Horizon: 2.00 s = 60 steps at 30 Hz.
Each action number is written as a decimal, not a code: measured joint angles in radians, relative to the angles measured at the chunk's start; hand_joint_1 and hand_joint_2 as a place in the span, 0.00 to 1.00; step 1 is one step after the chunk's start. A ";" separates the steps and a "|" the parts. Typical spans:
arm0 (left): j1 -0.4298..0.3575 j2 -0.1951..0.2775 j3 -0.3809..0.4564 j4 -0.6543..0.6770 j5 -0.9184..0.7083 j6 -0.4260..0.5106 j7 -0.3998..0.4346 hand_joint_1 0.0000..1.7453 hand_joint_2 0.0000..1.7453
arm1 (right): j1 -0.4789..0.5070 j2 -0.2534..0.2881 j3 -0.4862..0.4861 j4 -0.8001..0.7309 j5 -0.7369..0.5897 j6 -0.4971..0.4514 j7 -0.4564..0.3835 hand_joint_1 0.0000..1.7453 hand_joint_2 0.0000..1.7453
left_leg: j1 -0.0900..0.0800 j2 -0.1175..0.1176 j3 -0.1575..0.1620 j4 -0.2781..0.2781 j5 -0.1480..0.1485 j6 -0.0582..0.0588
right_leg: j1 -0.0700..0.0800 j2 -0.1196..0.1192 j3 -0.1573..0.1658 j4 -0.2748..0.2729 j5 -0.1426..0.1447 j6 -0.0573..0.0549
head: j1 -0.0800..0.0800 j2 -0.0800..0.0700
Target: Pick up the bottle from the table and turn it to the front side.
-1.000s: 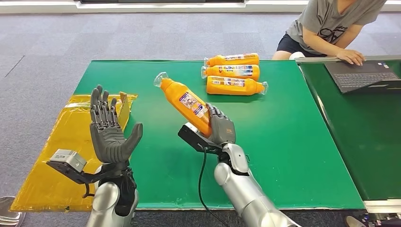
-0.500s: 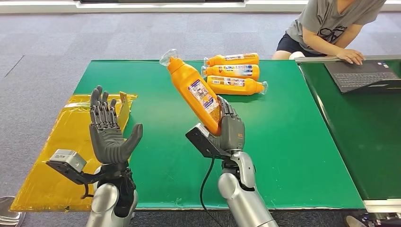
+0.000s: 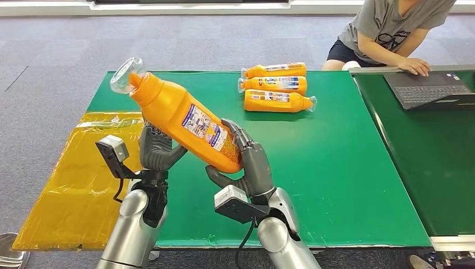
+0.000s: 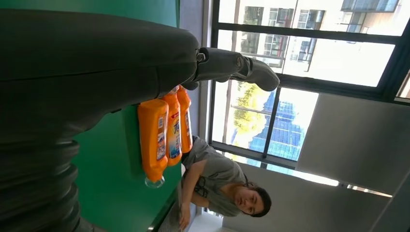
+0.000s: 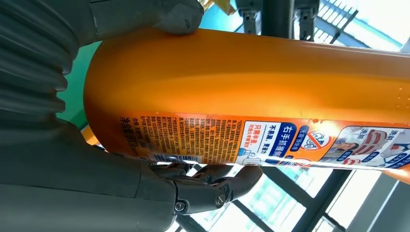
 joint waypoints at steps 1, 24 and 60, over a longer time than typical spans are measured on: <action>-0.006 0.002 0.001 0.011 0.000 -0.008 0.005 0.00 1.00 | 0.001 -0.002 0.008 -0.002 -0.001 0.002 0.000 1.00 1.00 | 0.000 0.000 0.000 0.000 0.000 0.000 | 0.000 0.000 0.000 0.000 0.000 0.000 | 0.000 0.000; -0.289 0.078 0.005 0.246 0.039 -0.258 0.062 0.00 1.00 | 0.004 -0.013 0.095 0.109 -0.006 0.001 -0.024 1.00 1.00 | 0.000 -0.001 -0.001 0.000 0.000 0.000 | 0.000 0.000 -0.001 0.000 0.000 0.000 | 0.000 0.000; -0.392 0.153 0.023 0.355 -0.114 -0.064 0.078 0.00 1.00 | 0.004 -0.014 0.095 0.126 0.014 -0.006 0.003 1.00 1.00 | 0.001 -0.001 -0.002 0.000 0.002 -0.001 | 0.001 -0.001 -0.001 0.000 0.001 -0.001 | 0.000 0.000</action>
